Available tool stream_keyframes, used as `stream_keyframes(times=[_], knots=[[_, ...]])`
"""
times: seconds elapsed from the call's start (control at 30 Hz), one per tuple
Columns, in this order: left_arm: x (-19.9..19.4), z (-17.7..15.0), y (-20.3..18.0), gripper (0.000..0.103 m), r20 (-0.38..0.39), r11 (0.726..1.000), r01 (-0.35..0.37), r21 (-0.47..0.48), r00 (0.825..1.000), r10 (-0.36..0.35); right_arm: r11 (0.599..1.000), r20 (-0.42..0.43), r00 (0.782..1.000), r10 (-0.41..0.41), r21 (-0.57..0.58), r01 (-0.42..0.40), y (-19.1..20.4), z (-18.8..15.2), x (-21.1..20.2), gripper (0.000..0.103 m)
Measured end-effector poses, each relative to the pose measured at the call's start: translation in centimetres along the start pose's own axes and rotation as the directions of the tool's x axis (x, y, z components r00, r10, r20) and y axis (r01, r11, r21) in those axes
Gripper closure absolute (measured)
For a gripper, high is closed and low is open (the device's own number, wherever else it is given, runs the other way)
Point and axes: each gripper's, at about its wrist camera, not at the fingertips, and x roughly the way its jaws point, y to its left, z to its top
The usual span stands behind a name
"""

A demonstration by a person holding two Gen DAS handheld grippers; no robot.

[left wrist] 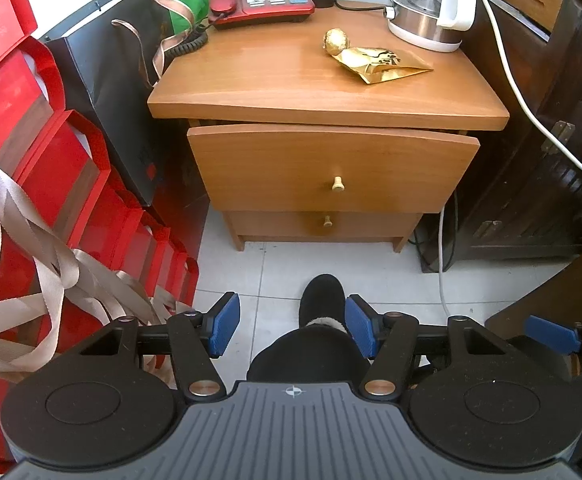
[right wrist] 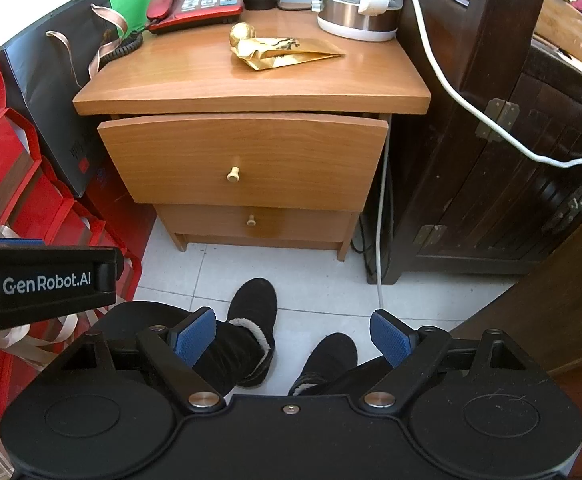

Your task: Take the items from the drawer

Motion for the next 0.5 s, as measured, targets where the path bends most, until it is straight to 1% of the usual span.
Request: stream_keyframes(times=[0.13,0.4,0.5], knots=[[-0.15,-0.1,-0.05,0.041,0.004,1.0,-0.005,0.001,1.0,0.005,1.0,0.001,1.0,0.002,0.004,-0.002,-0.04,0.01,0.0,0.02],[0.02,-0.12,-0.03,0.041,-0.011,1.0,0.012,0.005,1.0,-0.012,1.0,0.0,1.0,0.004,0.005,-0.004,-0.11,0.07,0.08,0.02],[-0.09,-0.15,-0.03,0.041,-0.006,1.0,0.013,0.009,1.0,-0.013,1.0,0.001,1.0,0.004,0.004,-0.004,-0.04,0.08,0.01,0.02]])
